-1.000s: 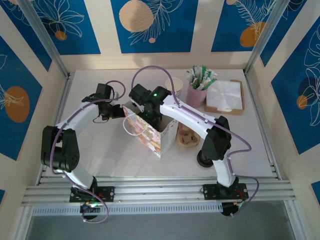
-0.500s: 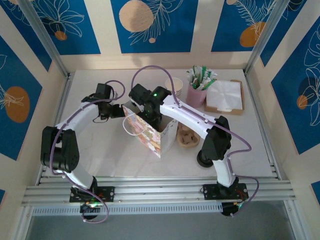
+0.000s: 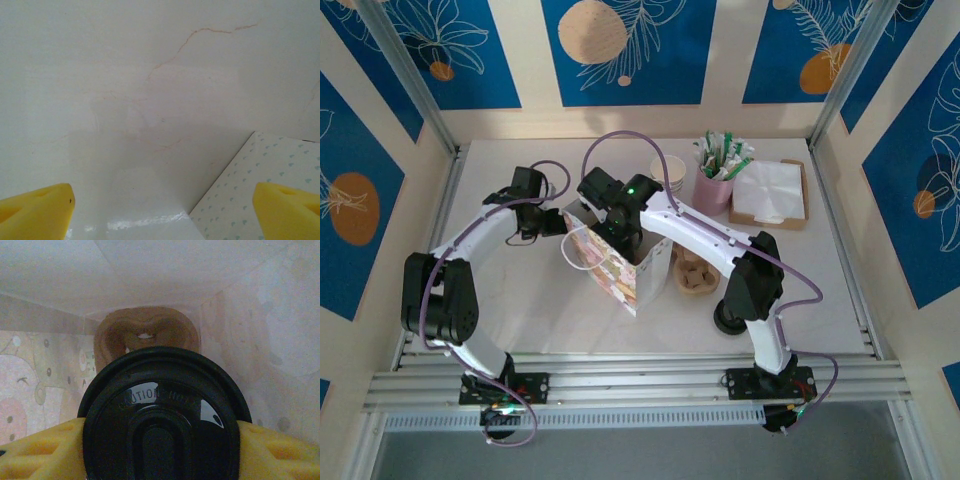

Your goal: Pack the takeout coffee

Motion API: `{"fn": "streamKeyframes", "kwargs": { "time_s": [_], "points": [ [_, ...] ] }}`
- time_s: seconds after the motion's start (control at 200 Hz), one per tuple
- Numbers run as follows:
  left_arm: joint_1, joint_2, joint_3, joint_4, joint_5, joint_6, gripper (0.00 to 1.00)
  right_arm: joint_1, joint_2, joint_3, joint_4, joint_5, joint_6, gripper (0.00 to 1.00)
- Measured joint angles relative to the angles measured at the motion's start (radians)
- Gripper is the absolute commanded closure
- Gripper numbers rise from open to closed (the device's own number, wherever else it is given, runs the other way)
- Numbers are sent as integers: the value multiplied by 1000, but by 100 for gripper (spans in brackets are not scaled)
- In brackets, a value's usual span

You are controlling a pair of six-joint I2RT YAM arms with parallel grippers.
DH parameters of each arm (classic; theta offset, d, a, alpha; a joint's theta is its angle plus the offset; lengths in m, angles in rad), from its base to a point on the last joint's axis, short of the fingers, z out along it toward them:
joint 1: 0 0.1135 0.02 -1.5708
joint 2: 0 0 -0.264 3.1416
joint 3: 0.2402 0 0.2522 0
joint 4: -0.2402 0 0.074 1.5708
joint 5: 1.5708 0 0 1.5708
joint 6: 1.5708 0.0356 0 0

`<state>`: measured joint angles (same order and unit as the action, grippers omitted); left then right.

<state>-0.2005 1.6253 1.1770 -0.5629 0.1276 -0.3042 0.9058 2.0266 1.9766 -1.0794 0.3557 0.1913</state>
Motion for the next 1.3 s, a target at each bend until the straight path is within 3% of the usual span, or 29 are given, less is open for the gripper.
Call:
{"fn": "streamKeyframes", "kwargs": {
  "time_s": [1.301],
  "points": [
    [0, 8, 0, 0, 21, 0, 9, 10, 13, 16, 9, 22, 35, 47]
  ]
}}
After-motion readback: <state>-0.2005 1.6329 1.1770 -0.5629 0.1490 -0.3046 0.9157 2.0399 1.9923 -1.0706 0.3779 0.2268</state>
